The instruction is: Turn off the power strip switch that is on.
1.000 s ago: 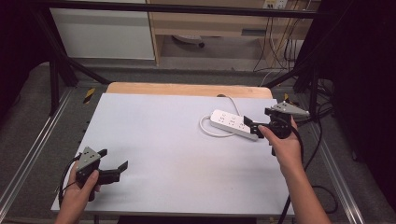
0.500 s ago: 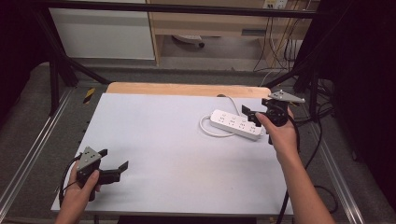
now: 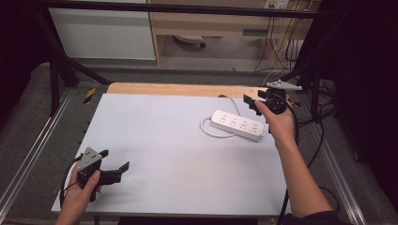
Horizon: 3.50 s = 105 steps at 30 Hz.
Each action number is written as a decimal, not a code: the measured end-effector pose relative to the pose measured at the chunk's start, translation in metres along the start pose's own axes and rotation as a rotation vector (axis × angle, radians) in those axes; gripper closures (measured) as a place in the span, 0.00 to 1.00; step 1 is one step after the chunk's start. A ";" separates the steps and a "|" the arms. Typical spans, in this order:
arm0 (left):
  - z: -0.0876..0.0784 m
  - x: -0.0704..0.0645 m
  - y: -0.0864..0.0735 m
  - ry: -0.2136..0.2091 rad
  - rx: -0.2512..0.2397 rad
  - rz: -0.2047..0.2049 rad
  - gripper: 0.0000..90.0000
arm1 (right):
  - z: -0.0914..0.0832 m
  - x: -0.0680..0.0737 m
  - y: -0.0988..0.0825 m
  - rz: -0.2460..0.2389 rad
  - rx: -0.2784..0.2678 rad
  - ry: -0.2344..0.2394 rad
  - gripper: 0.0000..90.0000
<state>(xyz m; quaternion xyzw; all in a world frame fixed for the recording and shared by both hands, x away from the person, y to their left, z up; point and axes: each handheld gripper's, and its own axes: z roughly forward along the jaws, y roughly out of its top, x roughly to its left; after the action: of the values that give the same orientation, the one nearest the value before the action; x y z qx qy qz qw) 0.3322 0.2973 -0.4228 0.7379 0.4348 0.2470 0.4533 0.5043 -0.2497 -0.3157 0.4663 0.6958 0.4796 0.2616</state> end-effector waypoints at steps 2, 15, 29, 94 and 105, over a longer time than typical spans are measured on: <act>0.000 0.000 0.000 -0.001 0.000 -0.001 0.06 | 0.003 -0.002 0.001 0.003 0.003 -0.006 0.37; 0.000 0.000 0.000 -0.002 0.001 0.000 0.06 | 0.024 -0.004 -0.004 -0.014 0.027 -0.019 0.56; 0.000 0.000 0.000 -0.002 0.003 -0.002 0.06 | 0.038 -0.002 -0.008 -0.033 0.045 0.013 0.87; 0.001 0.001 -0.001 0.000 0.013 -0.001 0.06 | 0.077 -0.006 -0.054 -0.113 0.232 -0.044 1.00; 0.001 0.000 -0.001 -0.001 0.016 0.000 0.06 | 0.081 -0.005 -0.062 -0.102 0.261 -0.036 1.00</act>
<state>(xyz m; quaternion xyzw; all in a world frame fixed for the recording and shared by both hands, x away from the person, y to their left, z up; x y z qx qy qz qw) 0.3330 0.2973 -0.4246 0.7416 0.4366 0.2432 0.4475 0.5469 -0.2266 -0.4055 0.4689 0.7702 0.3628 0.2351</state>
